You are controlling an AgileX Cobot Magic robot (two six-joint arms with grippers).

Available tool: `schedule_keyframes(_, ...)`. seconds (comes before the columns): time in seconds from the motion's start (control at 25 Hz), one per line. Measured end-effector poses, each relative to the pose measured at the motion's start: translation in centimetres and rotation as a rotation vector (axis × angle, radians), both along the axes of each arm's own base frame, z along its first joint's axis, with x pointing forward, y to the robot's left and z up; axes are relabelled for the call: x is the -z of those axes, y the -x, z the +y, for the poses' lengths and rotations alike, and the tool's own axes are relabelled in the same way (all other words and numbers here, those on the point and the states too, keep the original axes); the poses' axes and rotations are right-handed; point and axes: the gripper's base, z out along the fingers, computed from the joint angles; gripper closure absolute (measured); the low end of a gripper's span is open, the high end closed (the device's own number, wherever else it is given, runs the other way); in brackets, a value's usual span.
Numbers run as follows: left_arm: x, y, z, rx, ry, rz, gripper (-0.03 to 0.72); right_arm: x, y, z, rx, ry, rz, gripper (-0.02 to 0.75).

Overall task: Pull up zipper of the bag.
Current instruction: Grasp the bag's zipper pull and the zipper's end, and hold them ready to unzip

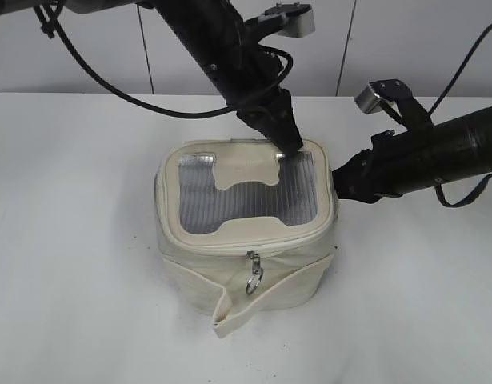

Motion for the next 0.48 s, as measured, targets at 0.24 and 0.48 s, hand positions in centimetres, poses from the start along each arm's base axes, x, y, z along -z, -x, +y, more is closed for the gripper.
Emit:
schedule_keyframes(0.24, 0.4, 0.0, -0.3, 0.001, 0.002, 0.004, 0.626, -1.3, 1.0, -0.6, 0.046, 0.051, 0.105, 0.732)
schedule_keyframes(0.48, 1.0, 0.0, -0.6, -0.003, 0.017, 0.029, 0.629, -3.3, 2.3, -1.1, 0.05, 0.104, 0.148, 0.732)
